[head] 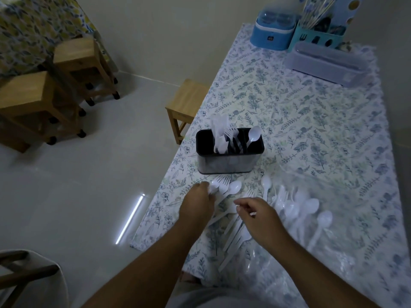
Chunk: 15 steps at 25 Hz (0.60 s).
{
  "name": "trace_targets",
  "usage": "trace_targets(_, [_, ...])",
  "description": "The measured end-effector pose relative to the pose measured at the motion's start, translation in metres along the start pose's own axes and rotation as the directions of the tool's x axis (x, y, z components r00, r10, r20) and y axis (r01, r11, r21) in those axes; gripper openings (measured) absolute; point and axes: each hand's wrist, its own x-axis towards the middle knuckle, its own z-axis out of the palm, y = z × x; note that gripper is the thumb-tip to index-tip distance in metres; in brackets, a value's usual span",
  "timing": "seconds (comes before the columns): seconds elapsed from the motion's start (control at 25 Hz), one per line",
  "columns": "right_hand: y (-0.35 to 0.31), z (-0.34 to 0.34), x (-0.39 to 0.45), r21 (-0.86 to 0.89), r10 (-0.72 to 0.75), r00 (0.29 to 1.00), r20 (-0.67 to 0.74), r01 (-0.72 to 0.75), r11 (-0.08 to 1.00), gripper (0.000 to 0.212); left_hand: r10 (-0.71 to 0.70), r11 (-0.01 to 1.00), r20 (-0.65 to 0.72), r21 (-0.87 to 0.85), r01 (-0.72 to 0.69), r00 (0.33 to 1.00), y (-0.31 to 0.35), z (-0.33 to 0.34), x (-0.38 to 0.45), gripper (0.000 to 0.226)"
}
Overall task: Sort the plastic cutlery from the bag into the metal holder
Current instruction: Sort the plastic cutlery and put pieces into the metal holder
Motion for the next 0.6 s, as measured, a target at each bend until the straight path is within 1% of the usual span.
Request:
trace_targets(0.08, [0.005,0.002,-0.008,0.019,0.036,0.999,0.039,-0.037,0.999,0.021,-0.041,0.999,0.005,0.03,0.041,0.999,0.012,0.003,0.017,0.04])
trace_targets(0.16, [0.006,0.002,-0.013,0.034,0.058,0.996,0.066,-0.06,0.998,0.022,-0.116,0.992,0.051,0.053,0.113,0.992,0.02,0.008,0.033,0.043])
trace_targets(0.28, [0.01,0.001,-0.021,0.047,0.076,0.994,0.08,-0.079,0.996,0.021,-0.158,0.987,0.103,0.025,0.157,0.982,0.022,0.017,0.043,0.038])
trace_targets(0.32, [0.013,0.0,-0.024,0.055,0.087,0.993,0.078,-0.092,0.994,0.021,-0.16,0.987,0.117,-0.005,0.162,0.98,0.024,0.018,0.043,0.036])
trace_targets(0.44, [0.017,-0.004,-0.028,0.121,0.149,0.986,0.078,-0.158,0.98,0.021,-0.142,0.985,0.151,-0.075,0.155,0.978,0.027,0.015,0.042,0.041])
trace_targets(0.52, [0.017,-0.008,-0.028,0.209,0.209,0.974,0.082,-0.222,0.952,0.021,-0.134,0.985,0.159,-0.086,0.149,0.978,0.028,0.012,0.042,0.034])
trace_targets(0.6, [0.017,-0.011,-0.026,0.262,0.25,0.966,0.067,-0.259,0.93,0.022,-0.138,0.979,0.164,-0.125,0.159,0.977,0.03,0.009,0.04,0.029])
